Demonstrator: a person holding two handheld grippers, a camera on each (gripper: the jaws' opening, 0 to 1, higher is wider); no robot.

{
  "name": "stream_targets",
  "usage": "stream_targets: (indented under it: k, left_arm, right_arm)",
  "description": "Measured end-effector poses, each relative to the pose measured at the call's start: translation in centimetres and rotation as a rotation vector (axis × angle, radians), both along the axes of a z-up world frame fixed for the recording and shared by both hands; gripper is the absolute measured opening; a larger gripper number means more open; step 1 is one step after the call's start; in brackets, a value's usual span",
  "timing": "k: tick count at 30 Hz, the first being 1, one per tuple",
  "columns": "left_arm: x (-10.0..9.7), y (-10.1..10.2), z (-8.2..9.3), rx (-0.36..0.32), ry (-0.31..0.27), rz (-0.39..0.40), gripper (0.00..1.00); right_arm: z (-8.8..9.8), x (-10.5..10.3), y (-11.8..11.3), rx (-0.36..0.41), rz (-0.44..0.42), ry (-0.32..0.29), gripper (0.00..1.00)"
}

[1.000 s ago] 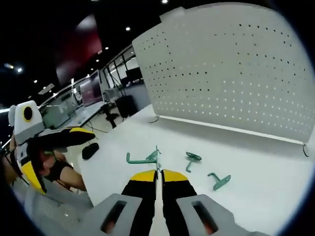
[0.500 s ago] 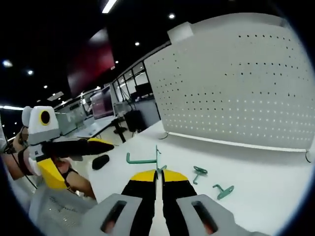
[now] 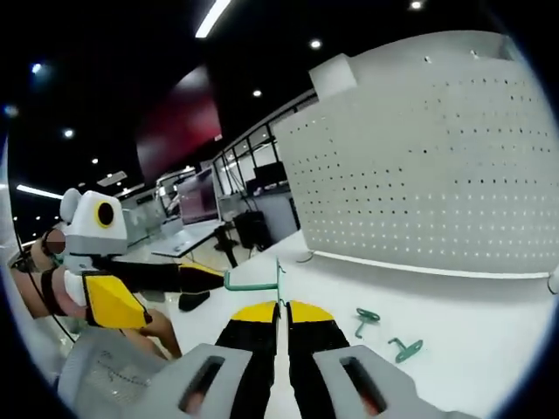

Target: Insert the hook assembly into the mounting plate slot until the hook locks in place.

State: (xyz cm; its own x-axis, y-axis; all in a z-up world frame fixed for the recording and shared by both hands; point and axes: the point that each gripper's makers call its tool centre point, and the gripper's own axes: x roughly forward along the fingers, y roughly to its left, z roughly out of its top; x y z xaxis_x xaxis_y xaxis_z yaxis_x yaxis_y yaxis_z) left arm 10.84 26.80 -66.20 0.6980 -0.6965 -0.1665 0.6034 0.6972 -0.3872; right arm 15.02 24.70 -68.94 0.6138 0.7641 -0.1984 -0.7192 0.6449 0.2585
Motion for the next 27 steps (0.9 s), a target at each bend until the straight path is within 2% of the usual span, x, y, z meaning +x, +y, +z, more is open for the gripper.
stream_targets:
  k: [6, 11, 14, 17, 19, 24, 27]
  left_arm:
    - [-0.1, -0.6, 0.4, -0.06, 0.01, -0.003, 0.48]
    - [-0.2, -1.0, 0.7, -0.107, 0.038, 0.0, 0.42]
    - [0.0, -1.1, 1.5, -0.177, 0.043, 0.012, 0.4]
    - [0.3, -1.0, 1.8, -0.189, 0.039, 0.023, 0.37]
    - [0.4, -1.1, 1.6, -0.197, 0.051, 0.022, 0.36]
    - [0.4, -1.3, 1.4, -0.222, 0.093, 0.018, 0.25]
    - [0.4, -1.3, 1.5, -0.232, 0.093, 0.022, 0.24]
  right_arm:
    - [0.8, -0.7, 0.1, 0.022, 0.021, -0.038, 0.02]
    - [1.2, -1.0, 0.0, 0.03, 0.023, -0.053, 0.02]
    - [1.3, -1.3, 0.1, 0.026, 0.035, -0.063, 0.02]
    - [1.7, -1.7, 0.0, 0.034, 0.04, -0.076, 0.02]
    - [1.9, -1.8, -0.1, 0.04, 0.037, -0.087, 0.02]
    - [2.5, -1.9, -0.2, 0.057, 0.036, -0.112, 0.02]
    - [2.9, -1.9, -0.1, 0.072, 0.035, -0.125, 0.02]
